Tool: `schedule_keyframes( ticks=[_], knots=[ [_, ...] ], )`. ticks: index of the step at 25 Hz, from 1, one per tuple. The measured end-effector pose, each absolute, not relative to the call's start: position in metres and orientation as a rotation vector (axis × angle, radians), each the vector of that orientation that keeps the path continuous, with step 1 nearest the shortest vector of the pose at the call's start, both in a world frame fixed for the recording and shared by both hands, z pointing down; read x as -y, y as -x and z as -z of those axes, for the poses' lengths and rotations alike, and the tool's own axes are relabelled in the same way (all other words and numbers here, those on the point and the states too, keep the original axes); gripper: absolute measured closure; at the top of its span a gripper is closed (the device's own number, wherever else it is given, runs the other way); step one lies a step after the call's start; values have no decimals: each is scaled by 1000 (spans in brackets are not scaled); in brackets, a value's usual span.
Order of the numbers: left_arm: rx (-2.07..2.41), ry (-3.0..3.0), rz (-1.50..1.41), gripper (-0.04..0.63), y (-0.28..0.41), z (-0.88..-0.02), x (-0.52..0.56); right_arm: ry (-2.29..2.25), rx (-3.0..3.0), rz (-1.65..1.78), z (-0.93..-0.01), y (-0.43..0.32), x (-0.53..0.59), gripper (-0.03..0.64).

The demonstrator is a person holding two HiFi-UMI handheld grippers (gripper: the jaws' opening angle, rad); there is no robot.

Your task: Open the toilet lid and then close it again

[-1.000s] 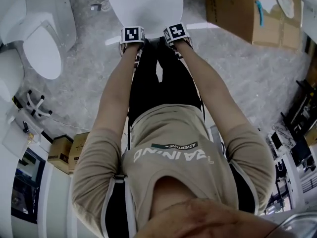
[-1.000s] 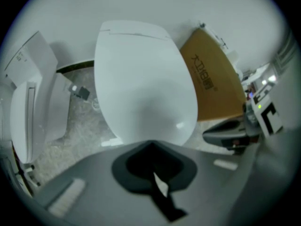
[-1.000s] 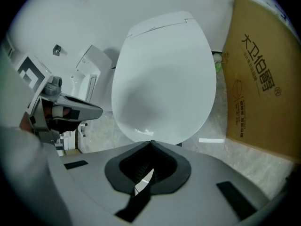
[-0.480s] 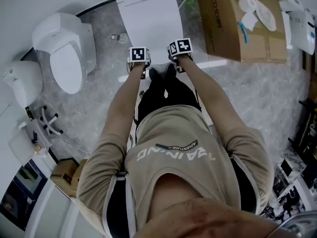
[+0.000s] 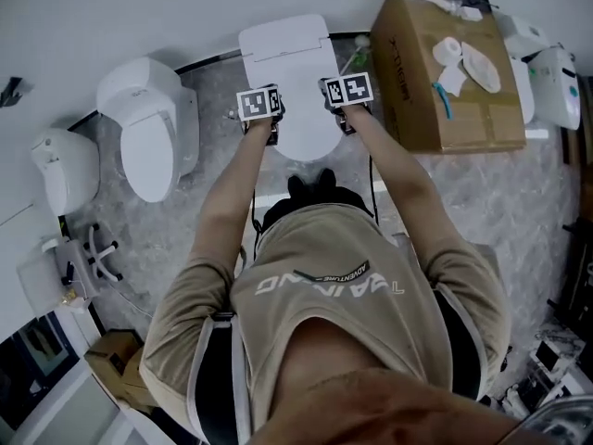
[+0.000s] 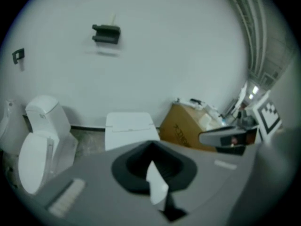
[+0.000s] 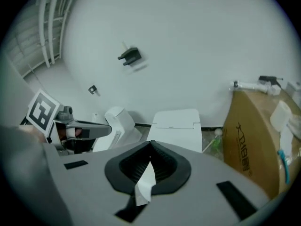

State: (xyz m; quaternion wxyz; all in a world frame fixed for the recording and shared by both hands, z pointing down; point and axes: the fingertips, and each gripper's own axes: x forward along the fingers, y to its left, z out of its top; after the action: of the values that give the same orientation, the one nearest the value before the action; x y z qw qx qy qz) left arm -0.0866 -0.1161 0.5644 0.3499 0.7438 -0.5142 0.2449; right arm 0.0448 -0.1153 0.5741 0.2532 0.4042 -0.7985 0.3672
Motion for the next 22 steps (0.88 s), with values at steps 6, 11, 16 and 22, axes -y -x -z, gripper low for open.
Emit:
schedule_keyframes(
  ticks=[6,11,16,22],
  knots=[
    [1410,-2126,-533,592,80,-468,154,-1169,2314,-789,-479,-42,155,606],
    [1484,-2334,-425,592,66,-376,175,-1221,2572,-682,-374,-30,173,606],
    [1491,-2506,-267,592,44,-293,179,-1311,2735,-410,-277,-34,177,606],
    [1544,-2686,-138,592,33,-210,157,-1385,2835,-212,-218,-42,163,606]
  ],
)
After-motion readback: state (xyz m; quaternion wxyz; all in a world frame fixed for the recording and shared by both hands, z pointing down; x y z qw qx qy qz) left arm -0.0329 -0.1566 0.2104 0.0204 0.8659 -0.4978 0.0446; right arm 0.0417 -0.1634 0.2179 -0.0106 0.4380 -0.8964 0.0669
